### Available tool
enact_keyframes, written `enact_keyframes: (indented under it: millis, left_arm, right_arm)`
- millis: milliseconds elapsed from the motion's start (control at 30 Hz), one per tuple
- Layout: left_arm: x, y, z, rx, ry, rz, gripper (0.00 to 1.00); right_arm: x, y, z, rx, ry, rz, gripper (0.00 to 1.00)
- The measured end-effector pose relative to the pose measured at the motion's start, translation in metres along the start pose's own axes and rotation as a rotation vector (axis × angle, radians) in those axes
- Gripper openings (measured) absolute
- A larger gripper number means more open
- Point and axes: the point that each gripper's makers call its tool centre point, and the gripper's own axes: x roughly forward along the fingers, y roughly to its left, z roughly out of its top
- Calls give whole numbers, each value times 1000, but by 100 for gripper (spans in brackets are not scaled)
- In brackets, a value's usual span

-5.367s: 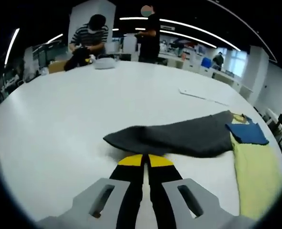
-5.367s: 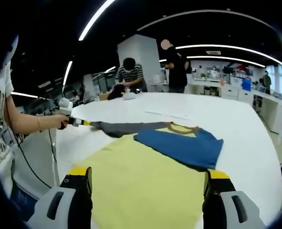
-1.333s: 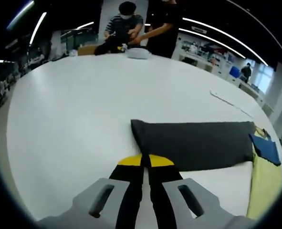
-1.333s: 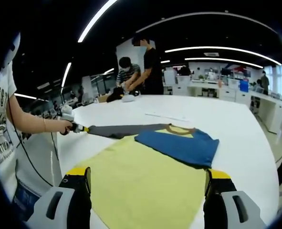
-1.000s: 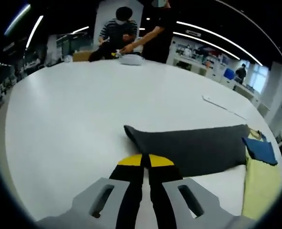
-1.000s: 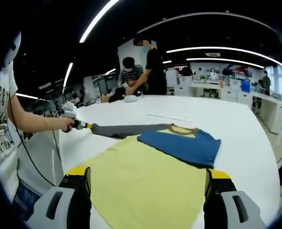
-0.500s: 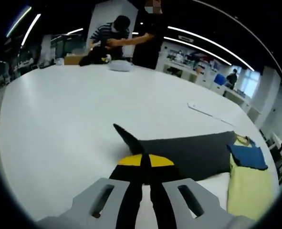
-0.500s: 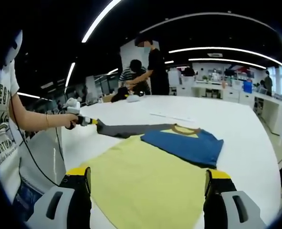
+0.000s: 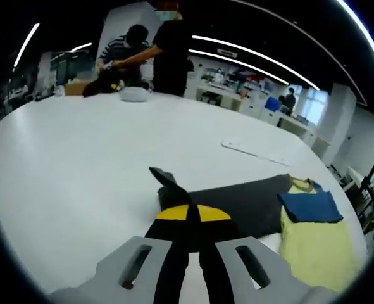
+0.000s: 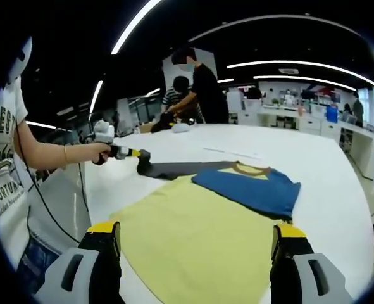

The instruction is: Fold the garment on the visible template until the final outline fits inside the template.

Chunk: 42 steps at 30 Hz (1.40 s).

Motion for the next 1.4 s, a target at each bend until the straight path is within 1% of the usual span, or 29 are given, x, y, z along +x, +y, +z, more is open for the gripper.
enact_keyframes:
  millis: [100, 200, 300, 433, 600, 700, 833, 1133, 1400]
  left_arm:
    - [0, -11, 3, 19, -8, -23, 0]
    - [1, -21, 8, 15, -18, -44, 0]
    - [1, -33, 11, 39, -24, -68, 0]
    - [1, -47, 12, 29, -20, -98, 0]
    - [2, -62, 13, 38, -23, -131, 0]
    - [2, -72, 12, 24, -18, -158, 0]
    - [0, -83, 13, 34, -28, -175, 0]
    - [1, -106, 19, 19, -44, -215, 0]
    - [4, -135, 28, 21, -60, -259, 0]
  right_arm:
    - [1, 2, -1, -2, 3, 7, 99]
    - [2, 4, -2, -3, 3, 14, 99]
    - [1, 5, -2, -6, 2, 16, 99]
    - [0, 2, -2, -8, 2, 13, 99]
    - [-2, 1, -1, -12, 2, 9, 99]
    - [-2, 1, -1, -16, 3, 10, 99]
    - [-2, 4, -2, -13, 3, 14, 99]
    - [-2, 10, -6, -7, 5, 22, 99]
    - [-2, 11, -9, -7, 11, 29, 99]
